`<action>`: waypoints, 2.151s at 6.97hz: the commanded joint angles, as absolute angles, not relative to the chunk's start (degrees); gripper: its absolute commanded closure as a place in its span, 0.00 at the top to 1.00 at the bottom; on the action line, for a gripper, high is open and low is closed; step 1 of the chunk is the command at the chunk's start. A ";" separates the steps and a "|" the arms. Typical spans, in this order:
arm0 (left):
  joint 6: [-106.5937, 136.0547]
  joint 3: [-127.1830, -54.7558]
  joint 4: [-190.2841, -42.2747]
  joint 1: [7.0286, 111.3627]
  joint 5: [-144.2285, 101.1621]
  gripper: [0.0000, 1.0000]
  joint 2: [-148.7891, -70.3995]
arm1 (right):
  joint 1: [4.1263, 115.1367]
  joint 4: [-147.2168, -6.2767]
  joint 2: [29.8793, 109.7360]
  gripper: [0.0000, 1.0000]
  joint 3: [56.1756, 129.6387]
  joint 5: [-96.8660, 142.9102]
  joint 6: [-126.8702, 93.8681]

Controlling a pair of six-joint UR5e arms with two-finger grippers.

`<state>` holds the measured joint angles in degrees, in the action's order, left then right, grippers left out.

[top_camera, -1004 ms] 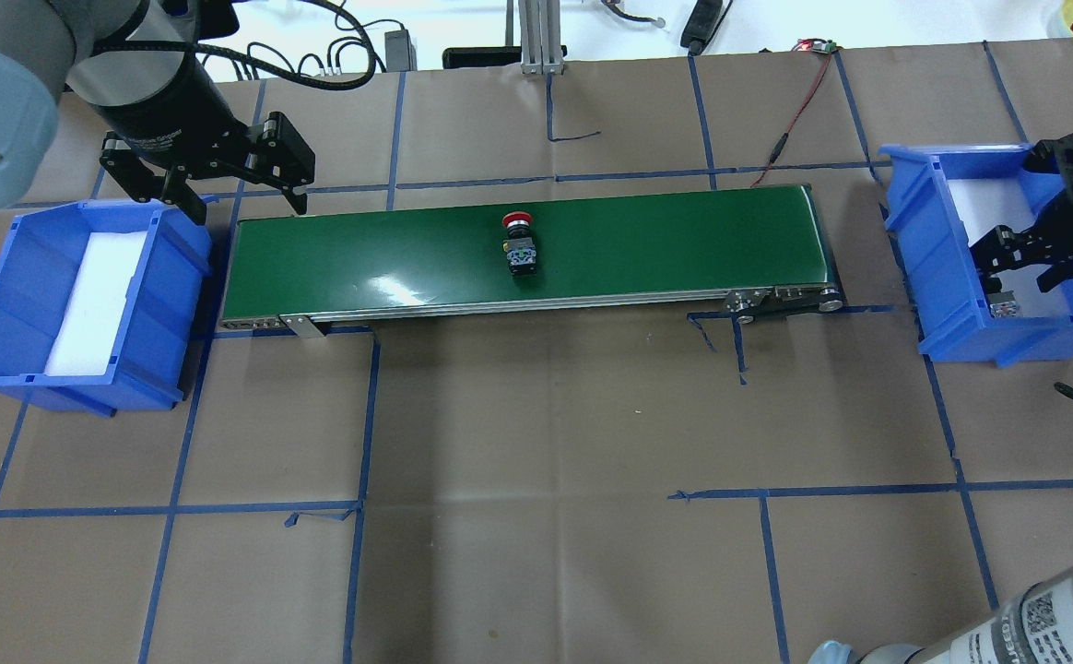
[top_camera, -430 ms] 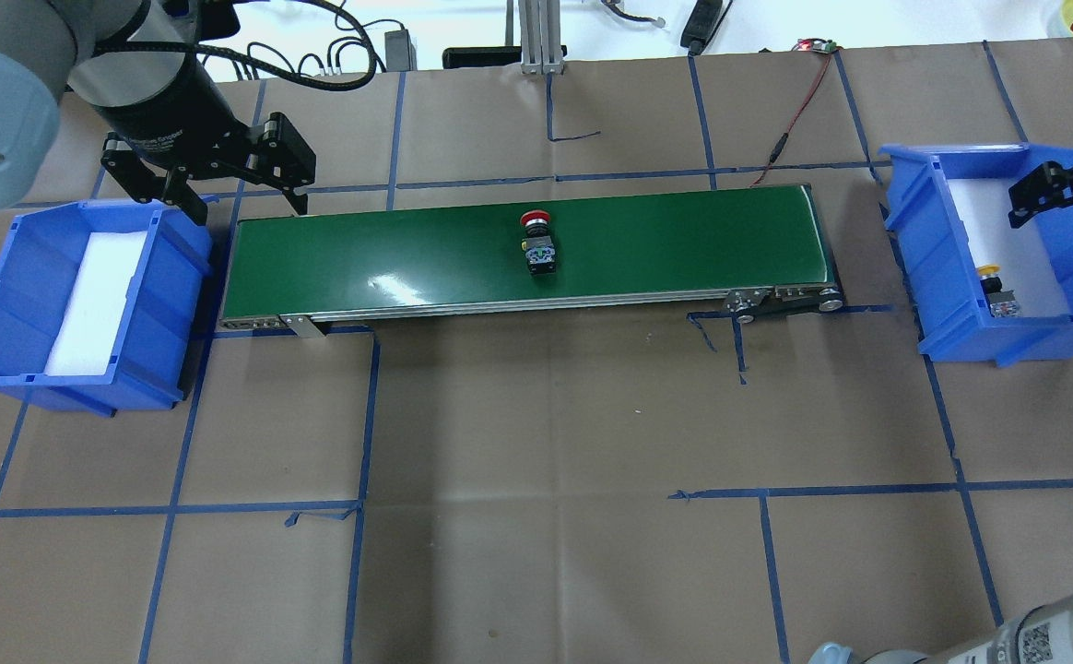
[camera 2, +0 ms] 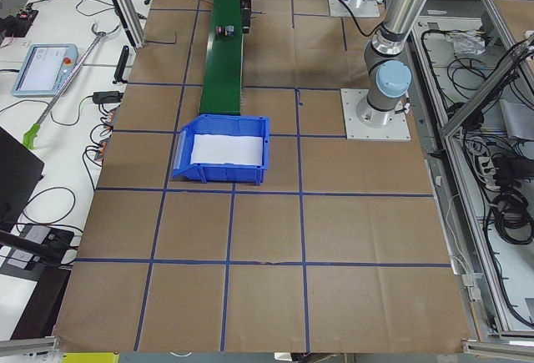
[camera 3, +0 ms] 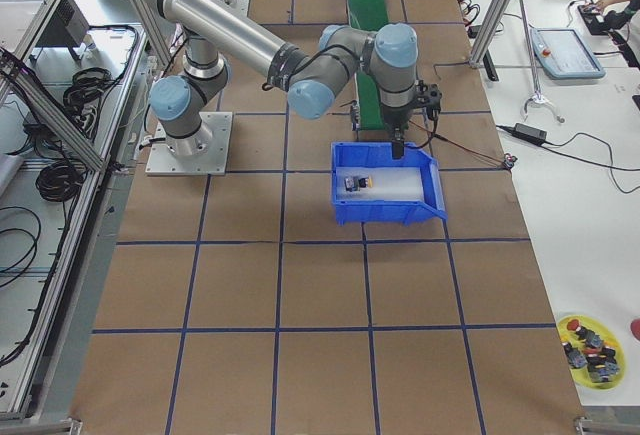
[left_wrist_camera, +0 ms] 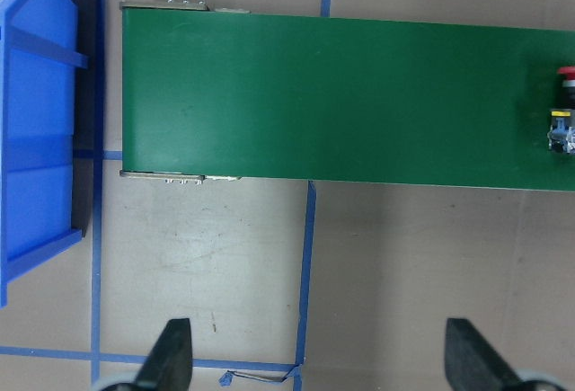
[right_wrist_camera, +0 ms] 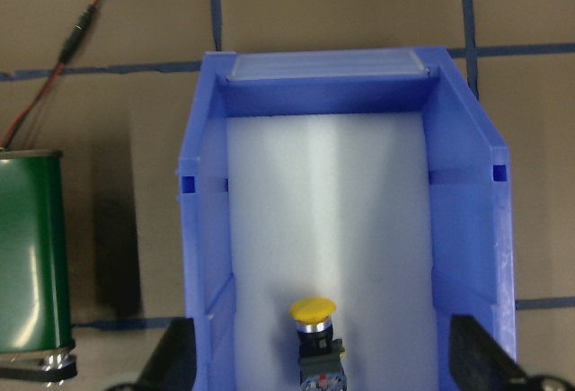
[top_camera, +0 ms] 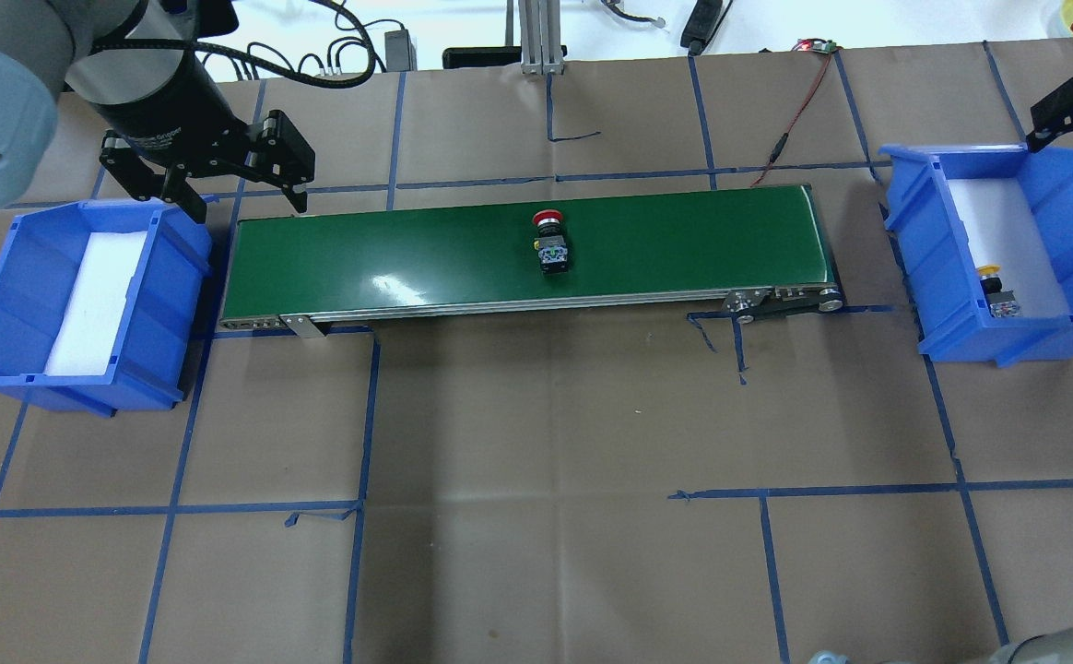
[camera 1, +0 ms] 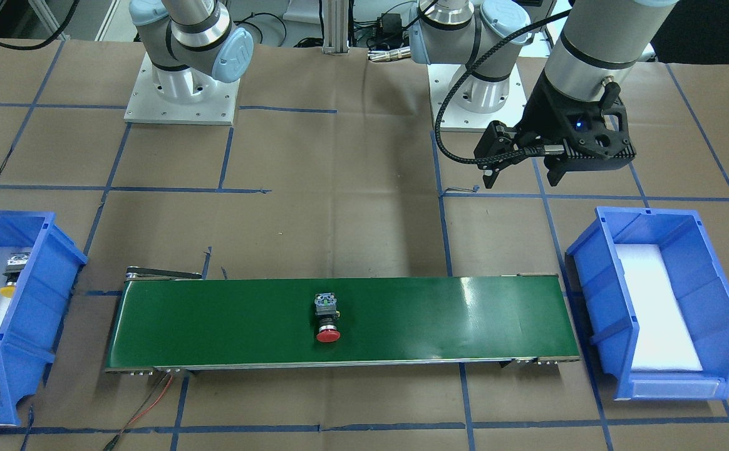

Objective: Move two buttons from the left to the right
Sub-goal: 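Release the yellow button in the bin and raise the right gripper, then move the right gripper over the red button on the conveyor and grasp it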

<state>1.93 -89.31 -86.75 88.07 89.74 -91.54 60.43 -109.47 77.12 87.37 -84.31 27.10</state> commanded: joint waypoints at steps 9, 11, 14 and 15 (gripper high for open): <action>1.93 -89.12 -86.75 87.98 89.65 1.00 -91.67 | 91.14 -101.08 80.95 1.00 85.17 -94.31 -6.77; 1.93 -89.12 -86.75 87.98 89.65 1.00 -91.67 | 91.14 -101.25 80.60 1.00 85.25 -93.96 -6.85; 1.67 -89.30 -86.75 87.98 89.74 1.00 -91.58 | 91.14 -101.34 80.42 1.00 85.78 -93.87 -6.94; 1.58 -89.38 -86.75 87.98 89.82 1.00 -91.58 | 91.14 -101.60 79.98 0.98 87.17 -93.52 -6.86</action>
<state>1.72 -89.30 -86.75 87.98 89.73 -91.59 91.14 -101.38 80.35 85.99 -93.81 -6.89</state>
